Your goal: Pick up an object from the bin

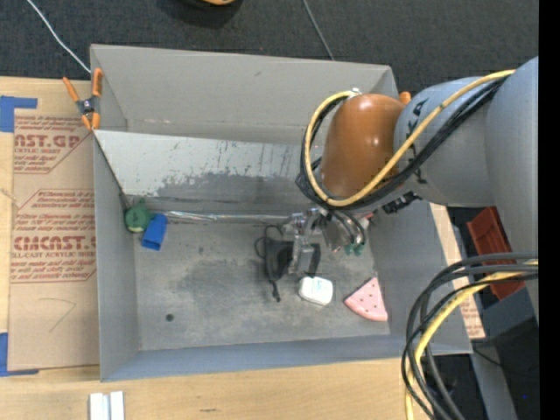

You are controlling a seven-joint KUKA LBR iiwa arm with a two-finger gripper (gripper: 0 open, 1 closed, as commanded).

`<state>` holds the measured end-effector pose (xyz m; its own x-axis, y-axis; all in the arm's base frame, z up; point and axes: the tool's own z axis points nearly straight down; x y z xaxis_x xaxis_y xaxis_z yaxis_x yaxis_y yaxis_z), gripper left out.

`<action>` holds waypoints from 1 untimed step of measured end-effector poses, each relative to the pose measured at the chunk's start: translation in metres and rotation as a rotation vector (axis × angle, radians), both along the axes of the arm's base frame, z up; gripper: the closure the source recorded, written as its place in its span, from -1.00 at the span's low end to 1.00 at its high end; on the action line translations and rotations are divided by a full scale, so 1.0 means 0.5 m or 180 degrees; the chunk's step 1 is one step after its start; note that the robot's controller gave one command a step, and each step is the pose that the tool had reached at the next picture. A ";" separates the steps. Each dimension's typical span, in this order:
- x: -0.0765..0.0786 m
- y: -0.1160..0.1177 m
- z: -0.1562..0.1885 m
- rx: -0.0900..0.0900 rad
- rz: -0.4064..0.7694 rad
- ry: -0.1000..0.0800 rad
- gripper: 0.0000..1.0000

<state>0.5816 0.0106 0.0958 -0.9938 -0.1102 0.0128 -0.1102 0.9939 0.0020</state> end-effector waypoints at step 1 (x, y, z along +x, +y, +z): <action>0.005 0.000 0.045 -0.0002 -0.0001 -0.0025 1.00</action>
Offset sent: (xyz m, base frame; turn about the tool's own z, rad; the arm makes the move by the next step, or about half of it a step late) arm 0.0000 0.0001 0.0564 0.0000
